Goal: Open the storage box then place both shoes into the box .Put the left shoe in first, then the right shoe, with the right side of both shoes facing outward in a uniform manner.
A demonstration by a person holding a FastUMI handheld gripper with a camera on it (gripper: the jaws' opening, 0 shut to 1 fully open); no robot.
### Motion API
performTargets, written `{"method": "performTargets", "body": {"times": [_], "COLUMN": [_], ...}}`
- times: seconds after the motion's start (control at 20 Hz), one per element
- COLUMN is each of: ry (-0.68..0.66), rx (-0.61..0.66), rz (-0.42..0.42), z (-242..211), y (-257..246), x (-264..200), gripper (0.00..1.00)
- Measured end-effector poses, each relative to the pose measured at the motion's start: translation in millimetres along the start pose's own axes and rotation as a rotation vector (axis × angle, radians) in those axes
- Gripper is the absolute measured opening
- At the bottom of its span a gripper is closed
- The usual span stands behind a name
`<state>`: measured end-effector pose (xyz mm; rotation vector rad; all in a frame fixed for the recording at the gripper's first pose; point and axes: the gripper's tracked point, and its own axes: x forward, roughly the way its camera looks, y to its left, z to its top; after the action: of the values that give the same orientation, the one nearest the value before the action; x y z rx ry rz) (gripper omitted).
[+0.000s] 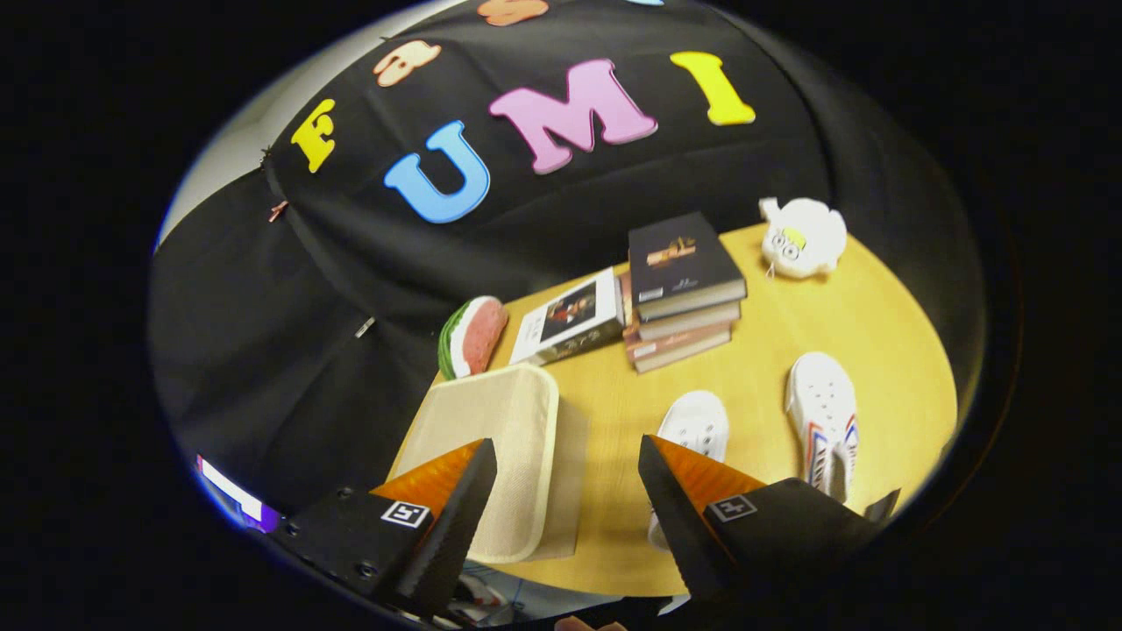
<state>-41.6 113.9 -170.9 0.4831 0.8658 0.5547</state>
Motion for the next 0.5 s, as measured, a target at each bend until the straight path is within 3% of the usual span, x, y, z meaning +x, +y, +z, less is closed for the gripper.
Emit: {"method": "performTargets", "body": {"times": [0.2, 0.5], "ry": [0.192, 0.321], "rx": [0.149, 0.302], "rz": [0.149, 0.382], "z": [-35.3, -63.5], "y": [12.4, 37.2], "x": [25.7, 47.1], "gripper": [0.98, 0.98]}}
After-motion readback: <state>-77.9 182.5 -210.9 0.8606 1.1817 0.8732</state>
